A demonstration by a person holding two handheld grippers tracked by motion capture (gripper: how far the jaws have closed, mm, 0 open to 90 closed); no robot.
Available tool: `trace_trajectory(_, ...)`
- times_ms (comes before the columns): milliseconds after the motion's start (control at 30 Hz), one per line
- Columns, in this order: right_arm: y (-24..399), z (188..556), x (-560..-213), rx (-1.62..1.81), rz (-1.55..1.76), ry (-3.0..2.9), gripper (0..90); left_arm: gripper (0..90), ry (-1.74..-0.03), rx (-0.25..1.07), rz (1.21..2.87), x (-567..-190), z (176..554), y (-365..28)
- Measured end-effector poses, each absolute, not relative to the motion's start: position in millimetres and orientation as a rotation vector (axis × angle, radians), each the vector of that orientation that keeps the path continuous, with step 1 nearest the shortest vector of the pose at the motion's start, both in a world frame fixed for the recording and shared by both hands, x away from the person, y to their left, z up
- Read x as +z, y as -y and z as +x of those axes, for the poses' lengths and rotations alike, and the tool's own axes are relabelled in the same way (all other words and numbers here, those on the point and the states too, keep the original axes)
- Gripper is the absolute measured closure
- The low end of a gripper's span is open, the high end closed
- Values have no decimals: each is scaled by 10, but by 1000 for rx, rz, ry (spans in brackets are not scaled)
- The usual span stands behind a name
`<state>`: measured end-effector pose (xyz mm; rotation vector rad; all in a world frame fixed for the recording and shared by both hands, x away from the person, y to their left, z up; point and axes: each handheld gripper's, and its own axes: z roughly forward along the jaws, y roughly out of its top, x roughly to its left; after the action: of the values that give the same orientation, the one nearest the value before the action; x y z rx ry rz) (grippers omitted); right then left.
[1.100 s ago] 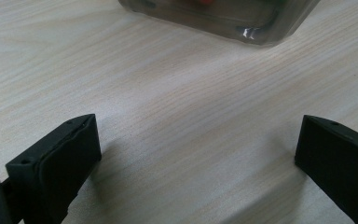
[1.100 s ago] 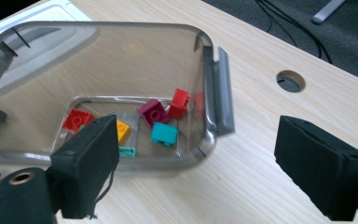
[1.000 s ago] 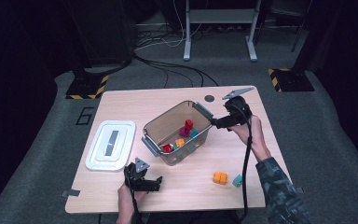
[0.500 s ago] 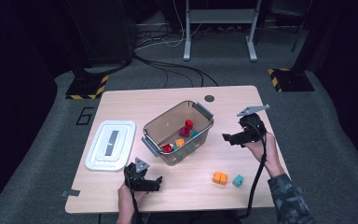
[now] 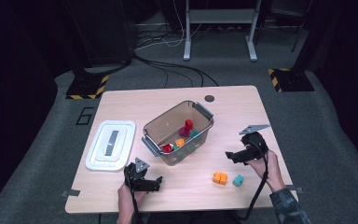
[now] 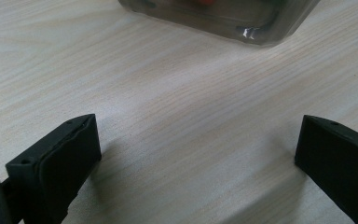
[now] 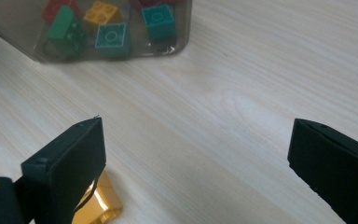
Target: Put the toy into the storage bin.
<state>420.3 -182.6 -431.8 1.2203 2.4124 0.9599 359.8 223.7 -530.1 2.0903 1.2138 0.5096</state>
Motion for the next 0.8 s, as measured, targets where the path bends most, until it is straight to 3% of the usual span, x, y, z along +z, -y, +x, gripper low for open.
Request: trace_trajectory(800,1911,3819,-4813,817,1298,-2555,0,0,-1220,511,2078,-5305,3598,-2230)
